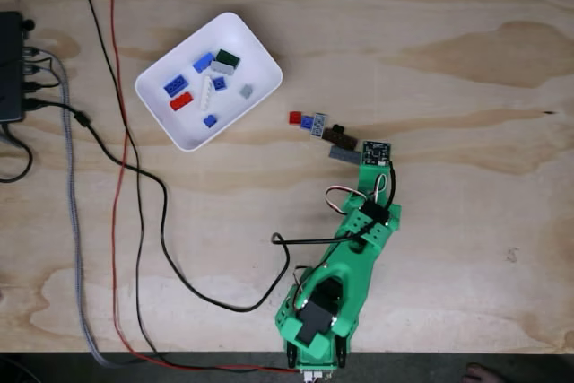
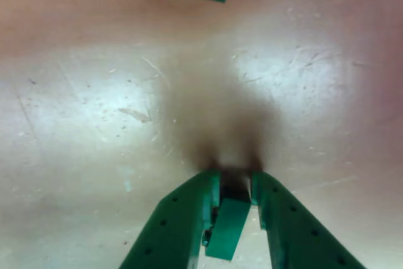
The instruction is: Put all lego bricks in the bin.
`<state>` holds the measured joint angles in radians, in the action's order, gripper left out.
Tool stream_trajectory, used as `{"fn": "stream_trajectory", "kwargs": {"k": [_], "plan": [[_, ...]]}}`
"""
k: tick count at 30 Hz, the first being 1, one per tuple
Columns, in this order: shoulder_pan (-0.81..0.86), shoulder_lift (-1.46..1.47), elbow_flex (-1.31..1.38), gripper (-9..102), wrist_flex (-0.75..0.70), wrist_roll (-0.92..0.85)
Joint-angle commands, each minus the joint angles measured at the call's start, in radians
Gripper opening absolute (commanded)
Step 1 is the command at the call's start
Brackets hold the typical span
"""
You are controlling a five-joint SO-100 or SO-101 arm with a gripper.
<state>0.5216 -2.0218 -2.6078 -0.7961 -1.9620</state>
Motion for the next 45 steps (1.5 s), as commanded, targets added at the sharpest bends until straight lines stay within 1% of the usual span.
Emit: {"fn": "stream_trajectory", "kwargs": {"k": [1,3,5,6,7,9,10,13,16,20,22,24,27,29,32,34,36,37,39,40,42,43,44,45], "plan": [[-0.008,-0.006,-0.026,0,0.048,0.008],[-0.046,-0.011,-0.041,0,0.083,0.058],[-0.092,-0.023,-0.032,0,0.058,0.123],[-0.101,-0.029,-0.031,8,0.048,0.143],[-0.097,-0.035,-0.029,13,0.044,0.149],[-0.066,-0.038,-0.026,20,0.055,0.149],[-0.044,-0.038,-0.026,22,0.054,0.140],[0.032,-0.051,-0.006,22,-0.028,0.094],[0.112,-0.028,0.005,22,-0.037,0.055],[0.137,-0.040,-0.003,20,0.011,0.064],[0.124,-0.101,-0.025,19,-0.014,0.075],[0.103,-0.184,-0.074,16,-0.029,0.080],[0.063,-0.287,-0.144,8,-0.031,0.094],[0.043,-0.333,-0.183,7,-0.018,0.109],[0.026,-0.342,-0.198,0,-0.008,0.126],[0.020,-0.318,-0.198,0,0.017,0.133],[-0.002,-0.313,-0.192,0,0.052,0.193],[-0.031,-0.328,-0.175,0,0.044,0.245],[-0.140,-0.437,-0.106,0,-0.051,0.400],[-0.219,-0.523,-0.061,0,-0.100,0.495],[-0.380,-0.683,0.051,0,-0.179,0.627],[-0.468,-0.699,0.127,0,-0.181,0.701],[-0.554,-0.686,0.201,0,-0.152,0.758],[-0.626,-0.632,0.288,0,-0.149,0.782]]}}
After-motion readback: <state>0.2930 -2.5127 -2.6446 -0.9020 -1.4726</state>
